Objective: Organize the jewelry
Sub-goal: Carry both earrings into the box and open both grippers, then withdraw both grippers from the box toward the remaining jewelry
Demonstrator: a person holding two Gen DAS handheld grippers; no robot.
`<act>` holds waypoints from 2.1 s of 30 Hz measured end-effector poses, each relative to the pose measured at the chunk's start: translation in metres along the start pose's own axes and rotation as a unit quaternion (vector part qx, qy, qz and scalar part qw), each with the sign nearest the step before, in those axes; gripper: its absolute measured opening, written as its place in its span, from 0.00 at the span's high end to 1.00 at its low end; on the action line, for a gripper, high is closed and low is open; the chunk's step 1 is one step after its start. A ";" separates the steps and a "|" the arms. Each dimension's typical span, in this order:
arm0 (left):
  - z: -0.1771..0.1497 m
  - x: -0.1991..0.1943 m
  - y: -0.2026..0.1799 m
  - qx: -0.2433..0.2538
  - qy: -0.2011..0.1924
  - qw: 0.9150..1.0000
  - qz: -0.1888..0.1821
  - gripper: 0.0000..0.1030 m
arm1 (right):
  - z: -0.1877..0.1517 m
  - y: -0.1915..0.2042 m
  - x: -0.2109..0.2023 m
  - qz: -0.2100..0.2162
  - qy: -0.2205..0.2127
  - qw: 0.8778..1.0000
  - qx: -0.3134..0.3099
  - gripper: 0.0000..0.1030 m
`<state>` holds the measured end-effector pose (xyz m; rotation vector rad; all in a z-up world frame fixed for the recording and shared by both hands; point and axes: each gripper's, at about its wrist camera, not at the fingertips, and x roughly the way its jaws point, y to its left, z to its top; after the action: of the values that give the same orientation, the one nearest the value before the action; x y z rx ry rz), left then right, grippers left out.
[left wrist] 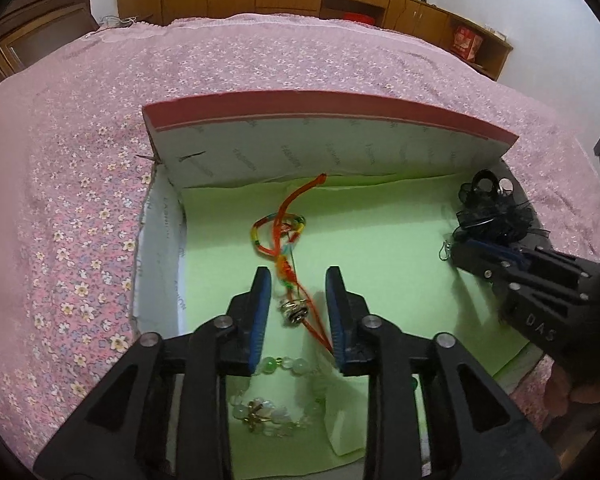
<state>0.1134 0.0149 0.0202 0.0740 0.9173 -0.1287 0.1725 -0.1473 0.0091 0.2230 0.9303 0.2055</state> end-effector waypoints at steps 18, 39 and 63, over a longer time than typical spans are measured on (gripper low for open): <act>-0.030 -0.063 -0.010 -0.021 -0.088 0.996 -0.018 0.78 | -0.030 0.000 -0.078 0.044 -0.113 0.992 0.039 0.60; -0.065 -0.123 -0.010 -0.014 -0.149 0.988 -0.024 0.74 | -0.093 0.005 -0.162 0.050 -0.195 0.979 0.042 0.44; -0.117 -0.099 -0.026 0.001 -0.053 0.997 -0.055 0.74 | -0.159 -0.012 -0.167 0.029 -0.152 0.986 0.063 0.44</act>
<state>-0.0422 0.0109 0.0279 0.0184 0.8154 -0.2346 -0.0521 -0.1877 0.0425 0.3874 0.6349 0.1601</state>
